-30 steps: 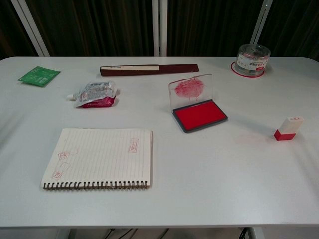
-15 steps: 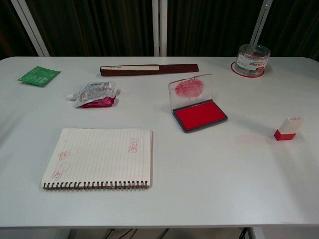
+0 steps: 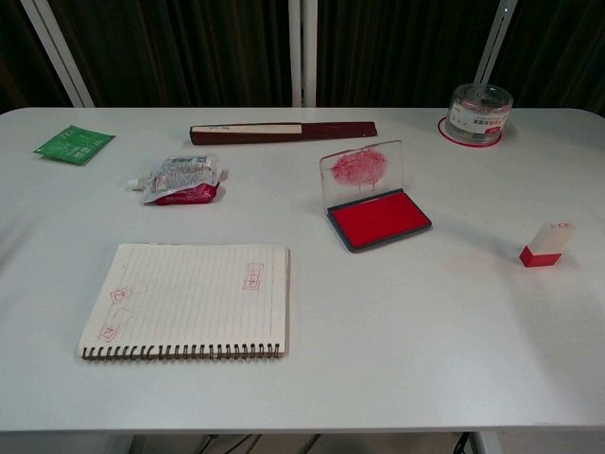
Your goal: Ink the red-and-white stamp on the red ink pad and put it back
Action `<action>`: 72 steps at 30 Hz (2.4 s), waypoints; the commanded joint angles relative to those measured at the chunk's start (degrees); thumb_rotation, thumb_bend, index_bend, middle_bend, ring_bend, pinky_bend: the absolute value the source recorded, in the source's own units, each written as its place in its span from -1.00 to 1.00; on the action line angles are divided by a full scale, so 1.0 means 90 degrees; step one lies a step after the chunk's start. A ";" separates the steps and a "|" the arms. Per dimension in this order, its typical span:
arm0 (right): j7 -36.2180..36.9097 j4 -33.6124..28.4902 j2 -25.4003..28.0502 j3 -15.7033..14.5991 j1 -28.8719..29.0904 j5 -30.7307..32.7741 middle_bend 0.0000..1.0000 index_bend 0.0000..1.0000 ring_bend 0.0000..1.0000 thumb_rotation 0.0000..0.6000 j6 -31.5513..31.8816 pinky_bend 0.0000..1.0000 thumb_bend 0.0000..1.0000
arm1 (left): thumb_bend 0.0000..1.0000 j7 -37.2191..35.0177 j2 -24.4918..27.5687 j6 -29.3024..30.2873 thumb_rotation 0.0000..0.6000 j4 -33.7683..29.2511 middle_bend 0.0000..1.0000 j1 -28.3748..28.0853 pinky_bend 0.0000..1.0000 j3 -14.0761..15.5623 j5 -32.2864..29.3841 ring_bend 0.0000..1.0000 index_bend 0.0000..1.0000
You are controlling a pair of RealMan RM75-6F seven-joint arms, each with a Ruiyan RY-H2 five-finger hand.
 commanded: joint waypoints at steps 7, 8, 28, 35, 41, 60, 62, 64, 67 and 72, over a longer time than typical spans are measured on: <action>0.0128 0.0786 -0.0719 0.0117 0.0457 -0.0015 -0.49 -0.77 0.82 1.00 -0.0333 1.00 -0.56 | -0.85 -0.0029 -0.0030 -0.0115 -0.19 0.0060 -0.84 -0.0028 -0.62 -0.0010 -0.0085 -0.84 -1.00; 0.0076 0.0828 -0.0769 0.0128 0.0506 0.0038 -0.49 -0.77 0.82 1.00 -0.0405 1.00 -0.56 | -0.85 -0.0036 -0.0030 -0.0116 -0.19 0.0059 -0.84 -0.0031 -0.62 -0.0012 -0.0084 -0.84 -1.00; -0.0203 0.1226 -0.1378 0.0061 0.0886 0.0423 -0.46 -0.40 0.82 1.00 -0.0719 1.00 -0.56 | -0.84 -0.0184 -0.0034 -0.0101 -0.19 0.0158 -0.84 -0.0036 -0.62 -0.0031 -0.0104 -0.84 -1.00; -0.0103 0.1449 -0.1567 0.0013 0.0894 0.0410 -0.42 -0.34 0.83 1.00 -0.0626 1.00 -0.56 | -0.84 -0.0316 -0.0063 -0.0117 -0.20 0.0260 -0.84 -0.0026 -0.62 -0.0019 -0.0112 -0.84 -1.00; -0.0041 0.1577 -0.1682 -0.0011 0.0905 0.0441 -0.40 -0.30 0.83 1.00 -0.0606 1.00 -0.55 | -0.84 -0.0370 -0.0086 -0.0141 -0.19 0.0325 -0.84 -0.0023 -0.62 -0.0013 -0.0129 -0.84 -1.00; 0.0085 0.1829 -0.1947 -0.0060 0.0914 0.0442 -0.32 -0.17 0.83 1.00 -0.0484 1.00 -0.49 | -0.84 -0.0452 -0.0073 -0.0146 -0.19 0.0400 -0.84 0.0000 -0.62 -0.0004 -0.0148 -0.84 -1.00; 0.0134 0.1871 -0.1979 -0.0060 0.0908 0.0411 -0.30 -0.13 0.83 1.00 -0.0439 1.00 -0.48 | -0.84 -0.0462 -0.0073 -0.0145 -0.20 0.0407 -0.84 0.0000 -0.62 -0.0003 -0.0144 -0.84 -1.00; 0.0183 0.1921 -0.2014 -0.0065 0.0906 0.0375 -0.29 -0.10 0.83 1.00 -0.0406 1.00 -0.48 | -0.84 -0.0466 -0.0073 -0.0149 -0.19 0.0412 -0.84 -0.0002 -0.62 0.0001 -0.0137 -0.84 -1.00; 0.0252 0.1978 -0.2061 -0.0074 0.0907 0.0317 -0.27 -0.06 0.83 1.00 -0.0364 1.00 -0.48 | -0.84 -0.0469 -0.0074 -0.0156 -0.19 0.0420 -0.84 -0.0001 -0.62 0.0005 -0.0137 -0.84 -1.00; 0.0293 0.2051 -0.2125 -0.0071 0.0904 0.0288 -0.25 -0.02 0.83 1.00 -0.0316 1.00 -0.48 | -0.84 -0.0474 -0.0067 -0.0154 -0.19 0.0424 -0.84 0.0003 -0.62 0.0004 -0.0141 -0.84 -1.00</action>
